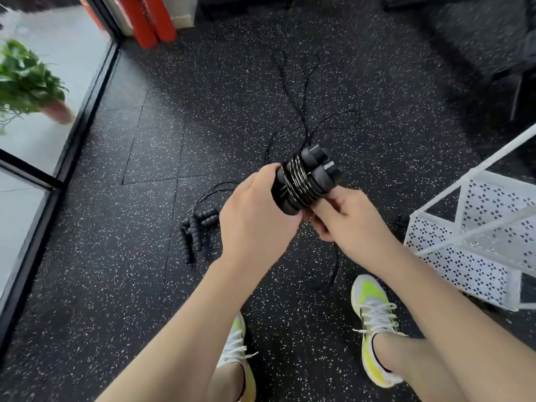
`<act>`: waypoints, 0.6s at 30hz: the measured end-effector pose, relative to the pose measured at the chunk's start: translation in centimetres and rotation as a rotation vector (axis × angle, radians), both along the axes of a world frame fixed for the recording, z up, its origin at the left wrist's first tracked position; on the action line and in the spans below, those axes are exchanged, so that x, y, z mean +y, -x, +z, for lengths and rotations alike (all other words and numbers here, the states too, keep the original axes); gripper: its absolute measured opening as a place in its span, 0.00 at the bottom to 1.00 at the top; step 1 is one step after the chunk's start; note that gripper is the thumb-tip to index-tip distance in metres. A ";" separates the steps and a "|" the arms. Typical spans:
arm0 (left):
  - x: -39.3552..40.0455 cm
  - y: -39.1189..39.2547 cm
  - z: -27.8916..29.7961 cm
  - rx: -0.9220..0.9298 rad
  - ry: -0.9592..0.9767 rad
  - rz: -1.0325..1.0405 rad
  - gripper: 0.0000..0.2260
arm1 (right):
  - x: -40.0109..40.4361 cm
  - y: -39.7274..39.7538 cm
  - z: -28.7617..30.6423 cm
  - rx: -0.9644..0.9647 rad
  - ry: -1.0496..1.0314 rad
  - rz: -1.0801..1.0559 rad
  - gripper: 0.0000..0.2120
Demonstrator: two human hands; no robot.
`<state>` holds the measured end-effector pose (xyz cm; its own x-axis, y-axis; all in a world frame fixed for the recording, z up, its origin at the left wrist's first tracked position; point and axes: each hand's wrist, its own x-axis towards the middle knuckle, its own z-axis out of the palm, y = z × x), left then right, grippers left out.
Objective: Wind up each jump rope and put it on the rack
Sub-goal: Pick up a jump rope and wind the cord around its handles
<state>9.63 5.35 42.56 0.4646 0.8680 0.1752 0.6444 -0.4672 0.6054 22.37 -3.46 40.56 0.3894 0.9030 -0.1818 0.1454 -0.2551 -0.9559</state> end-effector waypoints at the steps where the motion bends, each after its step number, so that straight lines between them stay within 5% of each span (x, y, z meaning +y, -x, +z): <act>1: 0.1 -0.1 0.0 0.030 0.013 0.025 0.15 | 0.0 0.3 -0.1 -0.034 0.020 0.014 0.13; 5: 0.7 -0.1 -0.1 0.166 0.072 0.100 0.13 | -0.2 1.3 0.5 -0.190 0.098 0.086 0.10; 13: -0.5 -0.3 -1.5 0.358 -0.004 0.020 0.17 | 0.2 2.5 -0.1 -0.196 0.170 -0.089 0.27; 18: -0.7 -0.3 -1.7 0.214 0.197 -0.153 0.27 | 0.4 1.2 -0.9 -0.137 0.169 -0.193 0.25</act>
